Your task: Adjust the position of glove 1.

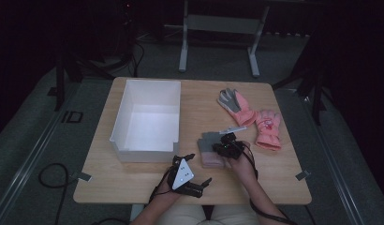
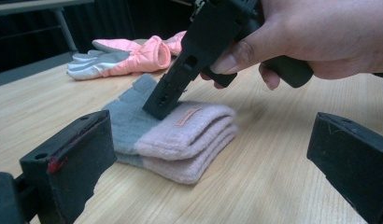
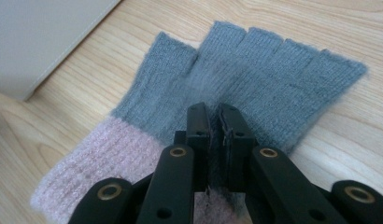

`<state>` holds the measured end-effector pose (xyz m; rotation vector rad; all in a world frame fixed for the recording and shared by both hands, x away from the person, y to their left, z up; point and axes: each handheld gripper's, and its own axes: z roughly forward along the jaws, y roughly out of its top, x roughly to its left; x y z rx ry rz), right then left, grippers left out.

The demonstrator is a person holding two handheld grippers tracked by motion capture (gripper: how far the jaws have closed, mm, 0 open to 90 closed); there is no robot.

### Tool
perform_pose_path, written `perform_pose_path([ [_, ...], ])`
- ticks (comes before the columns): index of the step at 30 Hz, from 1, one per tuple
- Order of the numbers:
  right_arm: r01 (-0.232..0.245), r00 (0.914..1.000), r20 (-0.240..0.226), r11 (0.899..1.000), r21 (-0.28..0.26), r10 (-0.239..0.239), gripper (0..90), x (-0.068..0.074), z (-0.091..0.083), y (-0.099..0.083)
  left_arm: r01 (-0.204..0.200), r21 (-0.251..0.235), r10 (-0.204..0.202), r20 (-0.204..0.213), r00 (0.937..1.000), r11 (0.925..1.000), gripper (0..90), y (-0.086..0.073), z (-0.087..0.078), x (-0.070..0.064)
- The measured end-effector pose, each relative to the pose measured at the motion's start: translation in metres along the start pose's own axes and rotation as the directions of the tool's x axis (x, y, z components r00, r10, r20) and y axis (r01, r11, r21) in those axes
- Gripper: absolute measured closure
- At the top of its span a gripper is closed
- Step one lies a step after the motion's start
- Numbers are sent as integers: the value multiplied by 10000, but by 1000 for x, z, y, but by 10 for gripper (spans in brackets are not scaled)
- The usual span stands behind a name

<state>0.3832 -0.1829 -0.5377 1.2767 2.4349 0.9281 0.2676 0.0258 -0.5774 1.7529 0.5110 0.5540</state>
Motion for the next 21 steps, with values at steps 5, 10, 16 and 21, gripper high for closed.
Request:
perform_pose_path([
  [5, -73, 9998, -199, 9999, -115, 71, 793, -3, -7, -1, -143, 332, 143, 11, 9999, 9993, 5, 4, 5, -1],
  [10, -51, 9999, -151, 9978, -666, 41, 729, -12, -27, 4, 95, 493, -119, 494, 9987, 9987, 35, 18, 10, -2],
  [16, -113, 9999, 72, 9948, -1012, 121, 691, -31, -43, 9, -344, 1606, 137, 1283, 9916, 9864, 131, 33, 23, 1],
  [21, -404, 9992, 37, 9945, -971, 409, 618, -43, -38, 14, -1662, 2248, 1332, 1546, 9790, 9601, 147, 38, 43, 0],
])
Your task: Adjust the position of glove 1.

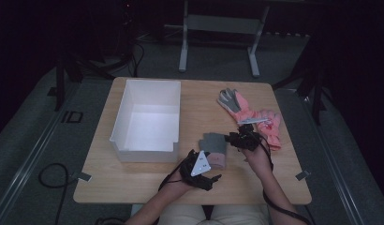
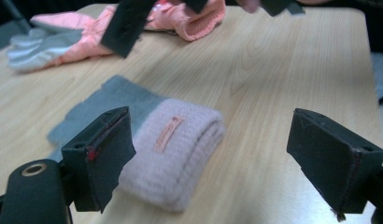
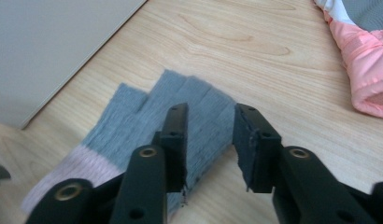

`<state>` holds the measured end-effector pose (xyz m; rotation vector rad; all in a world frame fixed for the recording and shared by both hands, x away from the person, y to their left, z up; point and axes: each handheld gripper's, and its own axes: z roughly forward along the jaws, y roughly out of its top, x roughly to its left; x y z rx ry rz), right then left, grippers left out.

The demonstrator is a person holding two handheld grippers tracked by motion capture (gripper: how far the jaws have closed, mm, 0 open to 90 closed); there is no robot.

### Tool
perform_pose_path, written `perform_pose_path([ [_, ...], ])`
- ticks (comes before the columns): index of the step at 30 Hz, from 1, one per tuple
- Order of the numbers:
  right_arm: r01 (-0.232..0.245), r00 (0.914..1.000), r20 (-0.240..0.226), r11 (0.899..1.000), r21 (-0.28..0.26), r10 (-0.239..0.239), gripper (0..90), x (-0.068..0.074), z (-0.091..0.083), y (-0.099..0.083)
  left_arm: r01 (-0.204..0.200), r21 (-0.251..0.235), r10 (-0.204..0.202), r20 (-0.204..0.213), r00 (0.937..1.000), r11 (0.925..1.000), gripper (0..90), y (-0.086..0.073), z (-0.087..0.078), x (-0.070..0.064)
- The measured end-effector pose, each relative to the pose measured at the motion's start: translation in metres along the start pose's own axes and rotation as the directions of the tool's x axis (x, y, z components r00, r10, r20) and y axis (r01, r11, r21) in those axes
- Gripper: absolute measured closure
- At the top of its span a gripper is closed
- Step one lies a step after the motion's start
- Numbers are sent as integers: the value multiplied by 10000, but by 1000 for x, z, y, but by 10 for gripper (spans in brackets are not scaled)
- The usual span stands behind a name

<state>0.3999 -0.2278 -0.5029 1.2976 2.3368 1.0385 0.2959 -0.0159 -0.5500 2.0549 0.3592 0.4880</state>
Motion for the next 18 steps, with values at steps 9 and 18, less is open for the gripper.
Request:
perform_pose_path([
  [9, -548, 9985, 38, 9968, 579, 547, 446, -14, 36, 7, -2086, 1848, 2170, -262, 9758, 9604, 221, 1, 28, -1],
  [18, -1095, 9939, -31, 9868, 1189, 1107, 402, -17, 61, -1, -2392, 2225, 2558, -489, 9655, 9451, 400, -4, 38, 1],
])
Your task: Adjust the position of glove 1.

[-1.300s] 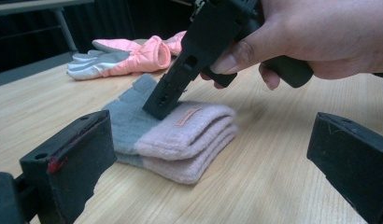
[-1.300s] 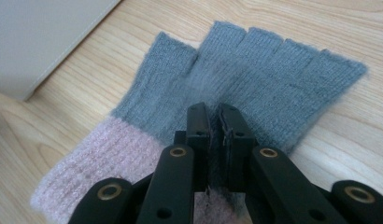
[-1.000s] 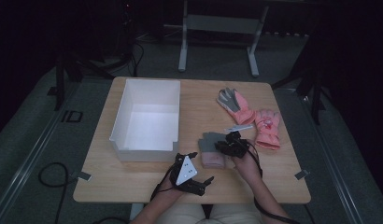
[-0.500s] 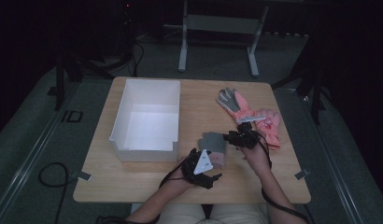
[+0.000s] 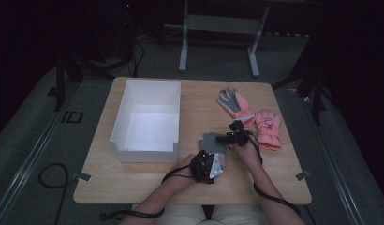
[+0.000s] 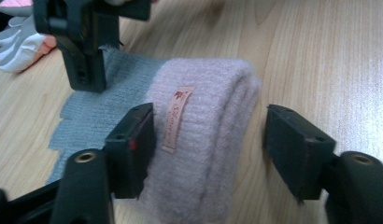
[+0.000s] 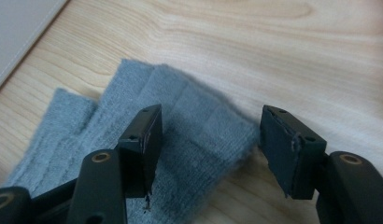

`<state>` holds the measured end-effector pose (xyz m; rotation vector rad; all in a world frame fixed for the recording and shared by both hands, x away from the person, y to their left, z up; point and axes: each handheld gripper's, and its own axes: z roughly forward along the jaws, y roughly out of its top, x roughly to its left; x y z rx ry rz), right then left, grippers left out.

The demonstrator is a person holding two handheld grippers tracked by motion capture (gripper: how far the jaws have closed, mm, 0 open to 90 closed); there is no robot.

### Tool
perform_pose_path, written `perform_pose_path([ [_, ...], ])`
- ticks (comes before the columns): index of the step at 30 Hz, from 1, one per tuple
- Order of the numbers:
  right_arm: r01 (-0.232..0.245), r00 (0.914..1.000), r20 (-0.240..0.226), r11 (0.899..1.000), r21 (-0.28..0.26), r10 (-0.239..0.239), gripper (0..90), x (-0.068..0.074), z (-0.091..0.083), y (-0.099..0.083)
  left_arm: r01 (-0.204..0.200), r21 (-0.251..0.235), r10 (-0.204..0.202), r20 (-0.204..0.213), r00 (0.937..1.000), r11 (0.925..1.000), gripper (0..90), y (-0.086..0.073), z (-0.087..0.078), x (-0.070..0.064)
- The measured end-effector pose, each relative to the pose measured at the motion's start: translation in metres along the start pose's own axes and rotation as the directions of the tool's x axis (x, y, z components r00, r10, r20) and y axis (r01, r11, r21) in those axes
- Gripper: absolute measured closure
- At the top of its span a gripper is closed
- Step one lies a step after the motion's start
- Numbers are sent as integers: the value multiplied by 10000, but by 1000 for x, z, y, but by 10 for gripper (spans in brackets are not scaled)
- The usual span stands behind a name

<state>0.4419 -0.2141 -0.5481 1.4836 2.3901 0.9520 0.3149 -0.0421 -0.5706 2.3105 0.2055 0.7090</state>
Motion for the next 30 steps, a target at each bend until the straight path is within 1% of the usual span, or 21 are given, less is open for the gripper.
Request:
perform_pose_path([
  [2, -98, 9999, -76, 9999, -73, 98, 412, 0, 0, -1, -20, -92, 20, -20, 10000, 10000, 475, -2, 0, 2],
  [3, -120, 9998, -147, 9999, -94, 119, 419, 0, 0, -1, 69, -210, -67, 93, 9999, 9998, 522, -4, -1, 3],
  [5, -217, 9987, -465, 9997, -60, 214, 446, 0, 0, -1, 540, -461, -523, 383, 9979, 9975, 624, -7, -2, 9],
  [6, -284, 9979, -589, 9996, -30, 281, 459, 1, 0, -1, 660, -496, -632, 549, 9965, 9966, 655, -8, -2, 12],
  [7, -311, 9966, -768, 9995, 0, 310, 479, 1, 1, -1, 667, -491, -635, 637, 9959, 9966, 672, -9, -2, 13],
  [9, -510, 9918, -1169, 9987, 75, 515, 523, 0, 2, -1, 668, -477, -627, 825, 9946, 9966, 691, -9, -2, 16],
  [11, -768, 9838, -1604, 9968, 244, 797, 582, -1, 3, 0, 740, -468, -690, 1002, 9926, 9962, 700, -9, -2, 18],
  [12, -878, 9802, -1752, 9957, 297, 917, 617, 0, 4, 0, 730, -446, -680, 1055, 9921, 9963, 703, -9, -2, 19],
  [13, -875, 9782, -1857, 9955, 371, 929, 679, 0, 4, 0, 752, -435, -701, 1090, 9916, 9962, 704, -9, -2, 20],
  [14, -881, 9762, -1958, 9955, 362, 935, 706, 1, 4, 1, 831, -443, -775, 1144, 9904, 9956, 705, -9, -2, 21],
  [17, -757, 9803, -1812, 9968, 242, 788, 736, 4, 1, 0, 1007, -371, -951, 1312, 9868, 9942, 709, -8, -3, 24],
  [18, -715, 9810, -1792, 9973, 186, 737, 738, 5, -1, 0, 1133, -368, -1072, 1385, 9845, 9929, 711, -8, -3, 25],
  [19, -691, 9811, -1799, 9975, 163, 709, 740, 5, -3, 0, 1206, -332, -1147, 1432, 9830, 9921, 712, -7, -4, 26],
  [20, -764, 9790, -1888, 9970, 108, 771, 741, 4, -6, 1, 1181, -253, -1132, 1456, 9828, 9927, 713, -6, -6, 27],
  [21, -794, 9772, -1973, 9968, 27, 784, 741, 3, -9, 1, 1229, -263, -1174, 1563, 9807, 9921, 714, -4, -8, 28],
  [22, -706, 9770, -2017, 9975, 32, 698, 740, 4, -12, 1, 1326, -325, -1256, 1622, 9787, 9906, 714, -2, -10, 29],
  [25, -474, 9794, -1972, 9987, -179, 430, 741, 6, -24, 2, 1217, -435, -1134, 1596, 9807, 9916, 714, 7, -17, 30],
  [27, -546, 9778, -2046, 9979, -353, 463, 741, 5, -32, 4, 1065, -454, -979, 1610, 9821, 9933, 714, 13, -21, 32],
  [28, -499, 9784, -2028, 9979, -401, 408, 741, 5, -36, 4, 1060, -505, -968, 1580, 9827, 9931, 714, 16, -22, 33],
  [29, -504, 9792, -1990, 9975, -489, 397, 741, 5, -40, 5, 1034, -526, -938, 1607, 9825, 9933, 714, 19, -23, 34],
  [30, -512, 9792, -1989, 9972, -543, 394, 741, 5, -44, 6, 1079, -525, -978, 1667, 9811, 9928, 714, 21, -25, 35],
])
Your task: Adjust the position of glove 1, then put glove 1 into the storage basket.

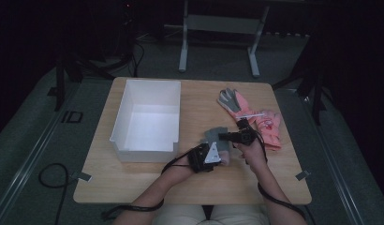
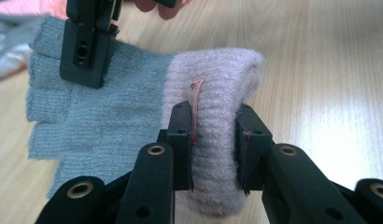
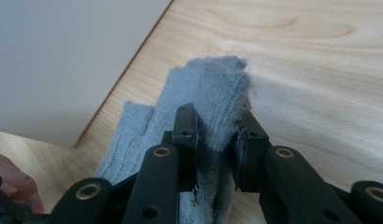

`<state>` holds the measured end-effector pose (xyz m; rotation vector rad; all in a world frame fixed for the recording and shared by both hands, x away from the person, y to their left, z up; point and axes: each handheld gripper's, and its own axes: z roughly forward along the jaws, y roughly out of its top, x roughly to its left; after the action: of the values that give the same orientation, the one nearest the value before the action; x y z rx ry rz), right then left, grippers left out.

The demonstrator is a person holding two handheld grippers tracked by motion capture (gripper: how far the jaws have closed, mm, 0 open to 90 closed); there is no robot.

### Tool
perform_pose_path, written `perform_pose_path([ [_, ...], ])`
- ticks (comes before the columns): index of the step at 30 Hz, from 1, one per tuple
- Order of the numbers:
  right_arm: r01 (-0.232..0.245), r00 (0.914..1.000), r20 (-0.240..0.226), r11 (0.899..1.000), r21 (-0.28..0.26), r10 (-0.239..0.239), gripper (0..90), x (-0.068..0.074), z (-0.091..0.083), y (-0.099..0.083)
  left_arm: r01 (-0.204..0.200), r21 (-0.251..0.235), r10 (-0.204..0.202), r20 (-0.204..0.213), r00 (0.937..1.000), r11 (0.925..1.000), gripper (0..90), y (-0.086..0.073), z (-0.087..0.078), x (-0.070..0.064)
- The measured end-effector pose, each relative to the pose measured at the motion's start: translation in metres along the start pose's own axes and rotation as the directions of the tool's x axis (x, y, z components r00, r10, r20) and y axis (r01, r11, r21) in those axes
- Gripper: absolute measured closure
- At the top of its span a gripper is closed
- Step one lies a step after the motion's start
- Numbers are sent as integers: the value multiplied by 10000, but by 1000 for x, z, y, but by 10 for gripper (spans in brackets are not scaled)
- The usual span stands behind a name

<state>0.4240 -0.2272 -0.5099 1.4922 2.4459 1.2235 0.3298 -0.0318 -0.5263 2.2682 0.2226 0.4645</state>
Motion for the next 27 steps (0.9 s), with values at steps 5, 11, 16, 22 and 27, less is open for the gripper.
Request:
perform_pose_path([
  [5, 45, 10000, 57, 9999, -140, -44, 741, 0, -13, 3, -181, 94, 180, 33, 9998, 9998, 714, 15, -5, 2],
  [11, 85, 10000, 10, 9988, -487, -85, 743, 4, -31, 10, -326, -21, 326, 1, 9995, 9995, 714, 33, -17, 5],
  [16, 310, 9995, 82, 9961, -827, -304, 743, 12, -47, 20, -505, -116, 506, 87, 9987, 9987, 714, 48, -31, 14],
  [22, 468, 9989, -34, 9927, -1113, -475, 743, 25, -63, 34, -770, -72, 771, 213, 9968, 9970, 715, 61, -53, 25],
  [27, 782, 9969, 32, 9886, -1286, -784, 743, 38, -69, 46, -1077, 42, 1076, 159, 9941, 9942, 715, 67, -69, 32],
])
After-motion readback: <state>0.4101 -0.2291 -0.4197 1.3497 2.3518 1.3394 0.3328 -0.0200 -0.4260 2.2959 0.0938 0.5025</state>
